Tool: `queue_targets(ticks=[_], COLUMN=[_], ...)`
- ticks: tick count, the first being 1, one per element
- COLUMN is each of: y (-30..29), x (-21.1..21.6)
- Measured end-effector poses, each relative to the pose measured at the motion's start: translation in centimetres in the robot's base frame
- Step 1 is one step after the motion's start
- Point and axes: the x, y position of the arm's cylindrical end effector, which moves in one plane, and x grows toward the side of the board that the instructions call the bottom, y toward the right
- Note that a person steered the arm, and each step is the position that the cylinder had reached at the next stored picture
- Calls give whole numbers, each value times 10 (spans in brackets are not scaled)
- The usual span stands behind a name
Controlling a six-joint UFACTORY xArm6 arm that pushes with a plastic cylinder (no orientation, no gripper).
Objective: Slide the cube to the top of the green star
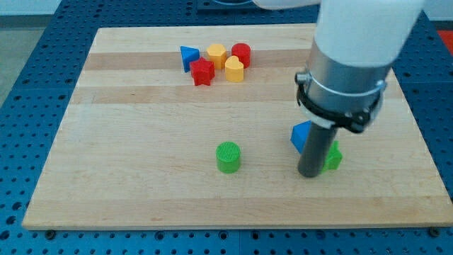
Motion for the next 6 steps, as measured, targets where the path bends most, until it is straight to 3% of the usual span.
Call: queue_targets(ticks=[3, 5, 6], y=[-9, 22, -7], x=[-95, -121, -168])
